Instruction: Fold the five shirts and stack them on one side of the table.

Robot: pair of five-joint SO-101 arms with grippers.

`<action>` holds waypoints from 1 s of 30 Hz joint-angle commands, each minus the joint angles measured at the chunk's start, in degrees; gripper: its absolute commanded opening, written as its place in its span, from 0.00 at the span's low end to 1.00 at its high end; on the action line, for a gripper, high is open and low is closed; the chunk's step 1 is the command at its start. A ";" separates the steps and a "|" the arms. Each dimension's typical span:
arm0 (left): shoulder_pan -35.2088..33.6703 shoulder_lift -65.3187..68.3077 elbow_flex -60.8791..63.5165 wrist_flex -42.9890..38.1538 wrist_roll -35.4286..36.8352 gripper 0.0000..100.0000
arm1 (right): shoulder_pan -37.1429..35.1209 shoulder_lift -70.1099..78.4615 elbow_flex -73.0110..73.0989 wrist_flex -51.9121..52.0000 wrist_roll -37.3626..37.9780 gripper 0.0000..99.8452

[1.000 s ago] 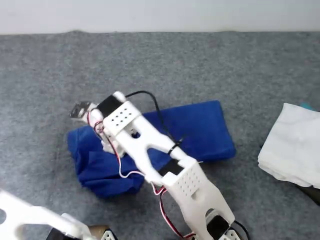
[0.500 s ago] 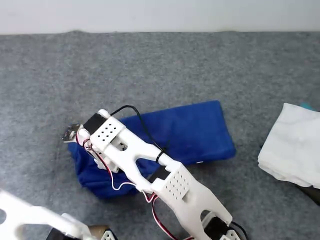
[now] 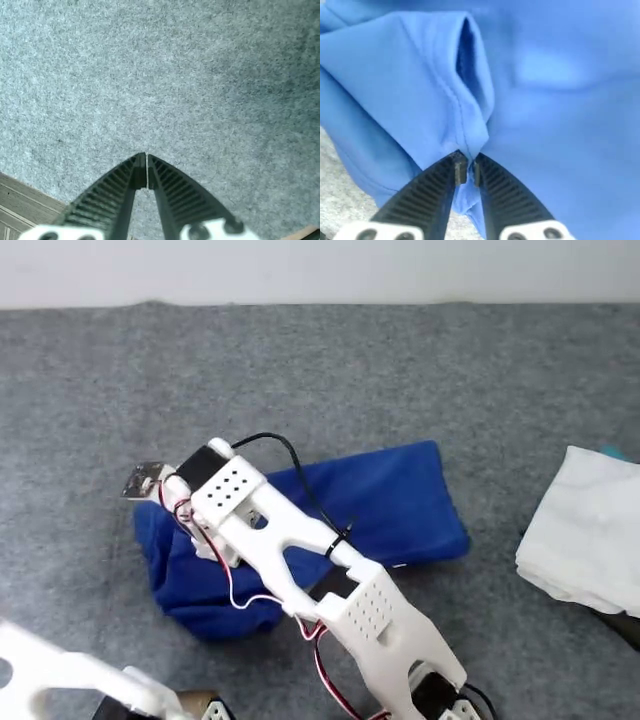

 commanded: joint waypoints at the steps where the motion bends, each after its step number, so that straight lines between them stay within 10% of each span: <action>1: 0.26 -1.85 -0.40 -0.79 -0.09 0.02 | 1.10 -3.03 -2.73 2.33 0.62 0.06; 6: 0.26 -1.85 -0.40 -0.79 -0.09 0.02 | 0.84 -2.15 -2.73 2.24 0.62 0.17; 30: 0.26 -1.85 -0.31 -0.79 -0.09 0.02 | -4.35 4.44 -2.73 -1.01 1.41 0.09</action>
